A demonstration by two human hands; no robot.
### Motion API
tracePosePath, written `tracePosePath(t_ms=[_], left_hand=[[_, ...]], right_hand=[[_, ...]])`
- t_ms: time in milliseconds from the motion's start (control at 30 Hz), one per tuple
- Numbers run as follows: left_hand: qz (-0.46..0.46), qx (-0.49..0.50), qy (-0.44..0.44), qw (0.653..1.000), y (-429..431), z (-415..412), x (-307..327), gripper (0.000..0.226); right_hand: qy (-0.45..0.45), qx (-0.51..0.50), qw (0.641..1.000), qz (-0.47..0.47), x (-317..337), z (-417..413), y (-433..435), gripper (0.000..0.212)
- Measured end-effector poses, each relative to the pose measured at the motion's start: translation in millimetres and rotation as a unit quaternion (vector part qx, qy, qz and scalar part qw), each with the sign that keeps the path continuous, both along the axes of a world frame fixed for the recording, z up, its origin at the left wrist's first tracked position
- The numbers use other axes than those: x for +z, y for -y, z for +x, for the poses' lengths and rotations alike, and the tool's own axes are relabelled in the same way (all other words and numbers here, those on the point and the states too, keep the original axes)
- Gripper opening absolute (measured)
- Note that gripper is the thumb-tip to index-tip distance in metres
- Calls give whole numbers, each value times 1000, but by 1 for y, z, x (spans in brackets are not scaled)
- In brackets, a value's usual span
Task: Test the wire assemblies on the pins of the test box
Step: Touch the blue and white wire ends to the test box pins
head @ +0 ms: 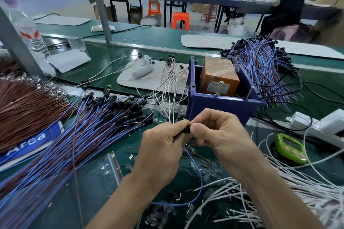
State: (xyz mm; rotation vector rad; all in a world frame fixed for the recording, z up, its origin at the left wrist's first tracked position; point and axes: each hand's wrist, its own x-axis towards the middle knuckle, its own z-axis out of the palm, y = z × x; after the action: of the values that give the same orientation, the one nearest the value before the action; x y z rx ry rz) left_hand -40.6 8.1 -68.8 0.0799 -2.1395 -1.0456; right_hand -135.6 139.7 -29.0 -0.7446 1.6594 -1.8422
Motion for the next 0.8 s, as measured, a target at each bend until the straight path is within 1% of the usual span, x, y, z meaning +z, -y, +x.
tracePosePath(t_ms=[67, 133, 233, 300, 367, 467, 533, 633, 733, 800], left_hand=[[-2, 6, 4, 1000, 1, 0, -1, 21], [-7, 26, 11, 1000, 1, 0, -1, 30], [11, 23, 27, 999, 1, -1, -4, 35], [46, 2, 35, 998, 3, -1, -4, 31], [51, -5, 35, 998, 4, 0, -2, 30], [40, -27, 36, 998, 2, 1, 2, 26], [21, -6, 39, 999, 5, 1, 1, 32], [-27, 48, 46, 997, 10, 1, 0, 31], [-60, 60, 46, 995, 9, 1, 4, 28], [-73, 74, 38, 994, 8, 1, 6, 27]], right_hand=[[-8, -3, 1000, 1, 0, 0, 1, 9], [-19, -4, 1000, 9, -1, 0, 1, 19], [-31, 9, 999, 22, 5, -2, -2, 20], [-13, 35, 999, 21, 9, -3, -4, 18], [18, 56, 998, 13, 11, -4, -4, 19], [-2, 38, 999, 15, 10, -2, -2, 25], [-31, 16, 999, 23, 7, 0, 0, 29], [-69, -12, 997, 38, 1, 2, 3, 27], [-82, -25, 995, 45, -5, 3, 5, 26], [-97, -16, 994, 56, -3, 2, 5, 21]])
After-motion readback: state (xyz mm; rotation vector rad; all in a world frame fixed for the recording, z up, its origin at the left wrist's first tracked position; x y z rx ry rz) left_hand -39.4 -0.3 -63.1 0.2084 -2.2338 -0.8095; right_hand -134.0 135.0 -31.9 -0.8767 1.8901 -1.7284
